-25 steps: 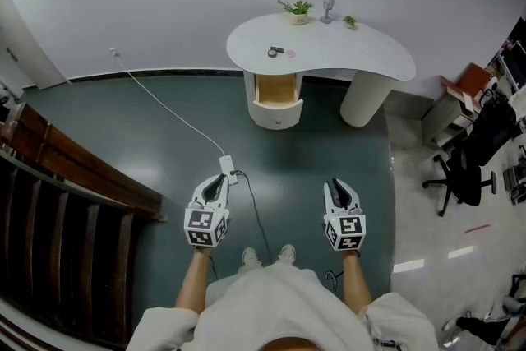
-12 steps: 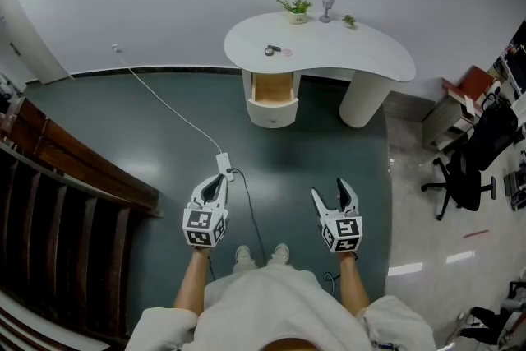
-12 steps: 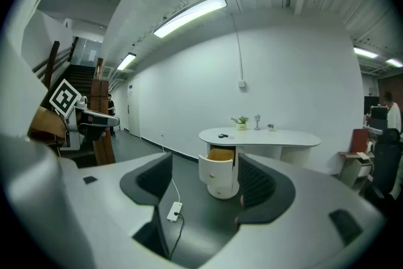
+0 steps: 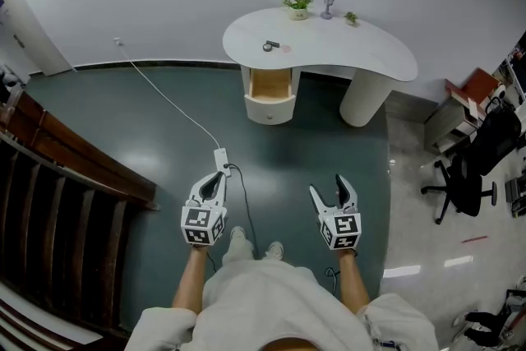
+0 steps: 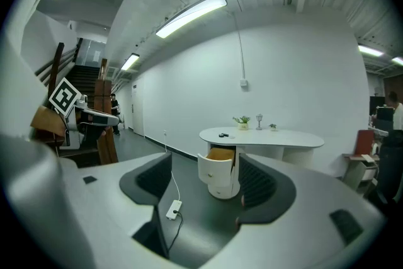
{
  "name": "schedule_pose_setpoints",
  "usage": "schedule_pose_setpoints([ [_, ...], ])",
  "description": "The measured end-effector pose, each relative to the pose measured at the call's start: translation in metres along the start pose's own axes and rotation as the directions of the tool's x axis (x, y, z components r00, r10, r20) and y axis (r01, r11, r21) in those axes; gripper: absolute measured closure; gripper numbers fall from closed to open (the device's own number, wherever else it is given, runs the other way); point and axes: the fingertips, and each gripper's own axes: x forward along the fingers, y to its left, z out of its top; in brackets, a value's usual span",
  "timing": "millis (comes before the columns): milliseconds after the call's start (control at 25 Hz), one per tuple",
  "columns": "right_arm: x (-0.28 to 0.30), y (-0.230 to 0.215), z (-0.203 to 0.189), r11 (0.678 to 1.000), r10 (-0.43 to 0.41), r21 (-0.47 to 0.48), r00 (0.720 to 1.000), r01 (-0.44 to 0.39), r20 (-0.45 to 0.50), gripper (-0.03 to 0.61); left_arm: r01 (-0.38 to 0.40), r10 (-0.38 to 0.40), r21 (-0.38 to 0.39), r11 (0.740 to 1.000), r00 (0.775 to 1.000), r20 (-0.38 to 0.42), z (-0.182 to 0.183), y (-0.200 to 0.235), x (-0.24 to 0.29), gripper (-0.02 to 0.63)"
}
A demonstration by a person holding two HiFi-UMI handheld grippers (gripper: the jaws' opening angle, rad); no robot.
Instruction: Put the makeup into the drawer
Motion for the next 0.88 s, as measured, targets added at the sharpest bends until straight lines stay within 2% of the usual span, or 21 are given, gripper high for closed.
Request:
schedule_pose_setpoints([
  [440, 0.054, -0.016, 0.002, 1.0, 0.007, -0.005, 1.0, -0.007, -0.019, 0.239, 0.015, -0.015, -0.002, 1.0, 1.0, -0.007, 0.006, 0.021, 0.054, 0.597],
  [880, 0.18, -0.047, 0.037, 1.0, -0.024, -0.018, 0.999, 0.023, -0.03, 0.176, 0.071, -0.071, -0.021, 0.997, 0.997, 0.01, 0.039, 0.089, 0.18, 0.597],
])
